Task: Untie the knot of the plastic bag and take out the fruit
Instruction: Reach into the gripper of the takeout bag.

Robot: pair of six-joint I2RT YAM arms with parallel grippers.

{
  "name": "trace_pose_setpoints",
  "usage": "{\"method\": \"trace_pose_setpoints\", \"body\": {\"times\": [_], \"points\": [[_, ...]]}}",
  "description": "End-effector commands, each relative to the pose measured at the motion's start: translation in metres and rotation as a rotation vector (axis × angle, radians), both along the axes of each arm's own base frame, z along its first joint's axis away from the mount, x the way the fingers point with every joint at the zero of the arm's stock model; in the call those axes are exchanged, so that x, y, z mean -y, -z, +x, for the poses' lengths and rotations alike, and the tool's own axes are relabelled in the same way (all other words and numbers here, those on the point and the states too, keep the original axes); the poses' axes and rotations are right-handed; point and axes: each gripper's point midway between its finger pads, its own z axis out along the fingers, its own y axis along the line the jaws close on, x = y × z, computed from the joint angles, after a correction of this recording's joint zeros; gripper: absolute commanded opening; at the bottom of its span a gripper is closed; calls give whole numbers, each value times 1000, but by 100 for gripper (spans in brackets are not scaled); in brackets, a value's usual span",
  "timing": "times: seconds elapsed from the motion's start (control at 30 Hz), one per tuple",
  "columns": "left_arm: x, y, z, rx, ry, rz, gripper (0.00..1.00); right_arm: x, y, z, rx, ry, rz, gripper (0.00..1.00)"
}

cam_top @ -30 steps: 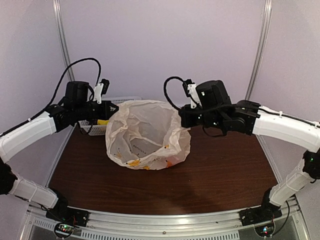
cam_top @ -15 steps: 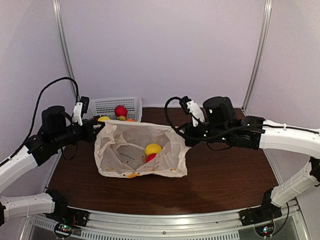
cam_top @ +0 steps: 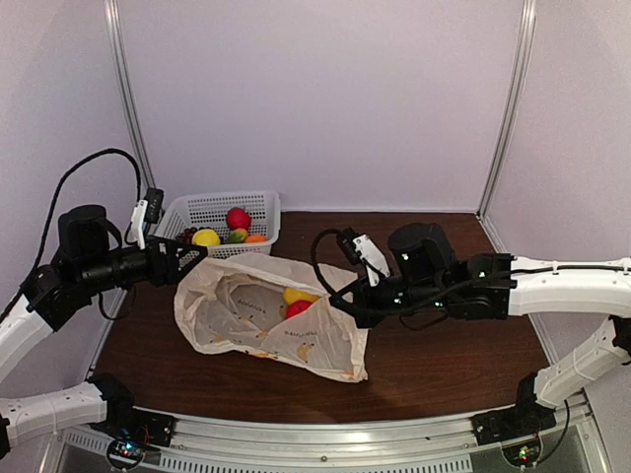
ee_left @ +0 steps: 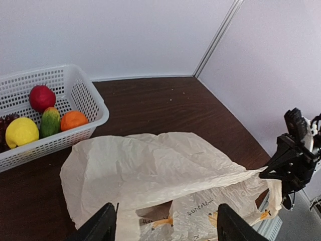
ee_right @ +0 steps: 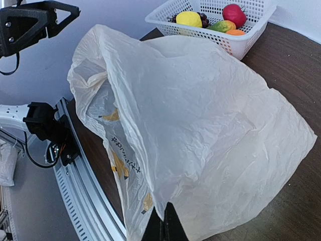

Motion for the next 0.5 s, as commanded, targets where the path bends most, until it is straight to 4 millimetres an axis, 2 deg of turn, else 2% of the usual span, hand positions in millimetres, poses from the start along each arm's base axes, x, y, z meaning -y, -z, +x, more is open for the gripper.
{"method": "trace_pose_setpoints", "body": {"times": [0.0, 0.1, 0.23, 0.33, 0.47], "points": [[18, -30, -27, 62, 128, -36, 70, -12, -34, 20, 23, 106, 122, 0], [33, -28, -40, 41, 200, -29, 68, -16, -44, 27, 30, 142, 158, 0], [60, -14, -54, 4, 297, 11, 64, -20, -54, 35, 41, 173, 178, 0], [75, 0, -54, -33, 319, 53, 60, -22, -58, 37, 48, 174, 187, 0], [92, 31, -45, -101, 330, 123, 55, -22, -55, 37, 42, 174, 183, 0]]}}
